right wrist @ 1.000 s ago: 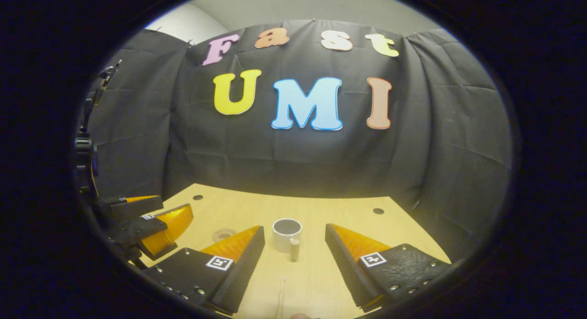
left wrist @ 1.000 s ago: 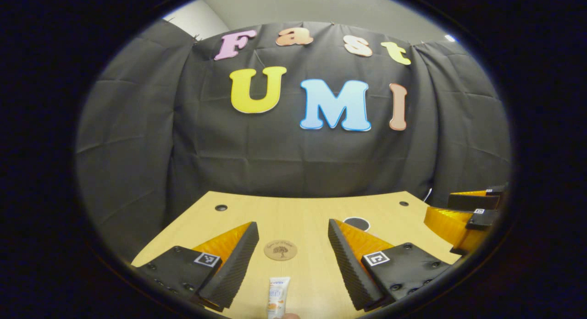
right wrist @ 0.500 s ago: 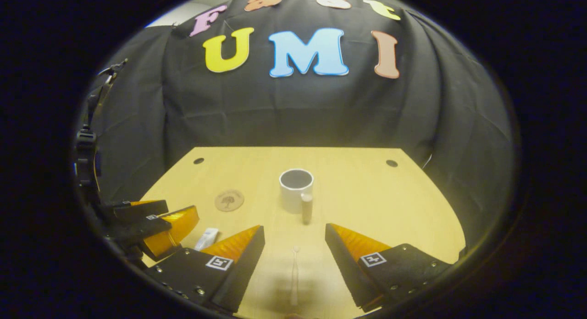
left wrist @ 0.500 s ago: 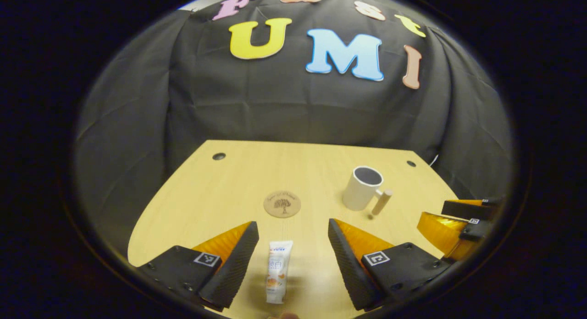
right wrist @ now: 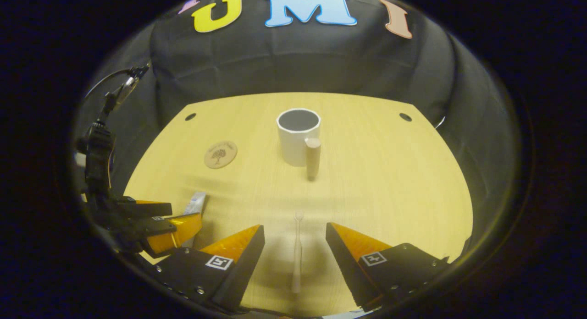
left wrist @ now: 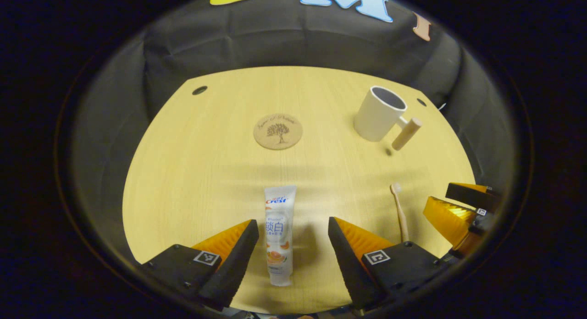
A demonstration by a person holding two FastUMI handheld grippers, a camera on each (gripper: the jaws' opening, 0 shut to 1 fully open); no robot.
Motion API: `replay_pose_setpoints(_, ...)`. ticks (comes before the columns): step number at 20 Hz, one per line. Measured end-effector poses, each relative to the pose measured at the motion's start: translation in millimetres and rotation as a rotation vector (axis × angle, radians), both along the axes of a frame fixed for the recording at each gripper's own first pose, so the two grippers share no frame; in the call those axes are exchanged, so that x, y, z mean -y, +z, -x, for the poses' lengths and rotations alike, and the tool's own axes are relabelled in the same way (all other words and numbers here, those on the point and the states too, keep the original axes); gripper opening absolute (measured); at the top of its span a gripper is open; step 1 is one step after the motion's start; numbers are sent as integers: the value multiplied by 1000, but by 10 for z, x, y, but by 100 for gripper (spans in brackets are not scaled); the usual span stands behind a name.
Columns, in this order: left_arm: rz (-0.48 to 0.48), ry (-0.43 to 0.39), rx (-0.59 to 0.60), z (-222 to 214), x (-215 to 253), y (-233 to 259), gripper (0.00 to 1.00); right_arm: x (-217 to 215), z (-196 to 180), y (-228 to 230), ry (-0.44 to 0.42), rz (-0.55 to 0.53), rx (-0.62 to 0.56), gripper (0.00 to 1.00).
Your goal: Put the toothbrush and toothpaste on the desktop into the cup, then pick up the cup and place it on the coaster on the desktop.
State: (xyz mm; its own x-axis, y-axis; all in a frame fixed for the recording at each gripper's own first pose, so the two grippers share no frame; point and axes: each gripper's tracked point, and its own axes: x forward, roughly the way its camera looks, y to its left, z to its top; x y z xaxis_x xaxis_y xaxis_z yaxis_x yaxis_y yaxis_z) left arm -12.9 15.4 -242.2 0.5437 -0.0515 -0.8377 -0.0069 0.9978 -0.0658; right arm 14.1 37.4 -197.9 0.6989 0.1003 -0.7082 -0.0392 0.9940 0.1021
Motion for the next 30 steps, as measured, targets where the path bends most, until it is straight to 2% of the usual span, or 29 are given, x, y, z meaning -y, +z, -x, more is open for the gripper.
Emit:
replay_pose_setpoints(4, -13, -6, -106, 6, -50, -202, 98, -79, 10, -256, 20, -19, -126, 86)
replay_pose_setpoints(11, -7, -15, -231, 52, -73, -417, 95, -60, 113, -606, 45, 45, -313, 87)
replay_pose_setpoints(13, -5, -19, -247, 58, -80, -444, 100, -84, 172, -673, 60, 46, -364, 84)
replay_pose_setpoints(16, -17, -20, -258, 57, -102, -446, 92, -114, 214, -737, 74, 47, -415, 80)
replay_pose_setpoints(17, -22, -20, -260, 54, -110, -438, 92, -137, 233, -742, 74, 35, -432, 70)
replay_pose_setpoints(18, -24, -21, -263, 61, -107, -445, 90, -143, 248, -752, 71, 30, -447, 67)
replay_pose_setpoints(19, -33, -24, -264, 58, -125, -452, 85, -120, 253, -795, 62, 41, -455, 70)
replay_pose_setpoints(20, -44, -25, -266, 61, -141, -454, 80, -96, 252, -795, 48, 42, -462, 62)
replay_pose_setpoints(21, -48, -26, -265, 57, -153, -453, 76, -111, 281, -823, 50, 30, -479, 48)
replay_pose_setpoints(23, -49, -22, -265, 50, -156, -446, 70, -95, 308, -838, 57, 40, -488, 51)
replay_pose_setpoints(24, -49, -20, -263, 53, -159, -448, 67, -15, 292, -793, 22, 59, -482, 50)
replay_pose_setpoints(25, -48, -18, -262, 43, -154, -443, 58, -21, 309, -857, 16, 48, -502, 24)
replay_pose_setpoints(26, -50, -17, -263, 46, -150, -441, 52, -13, 315, -853, 16, 37, -508, 22)
replay_pose_setpoints(29, -48, -17, -266, 56, -151, -446, 45, 11, 320, -784, 7, 27, -506, 23)
replay_pose_setpoints(30, -51, -29, -267, 54, -150, -425, 42, -8, 311, -811, 10, 16, -519, 15)
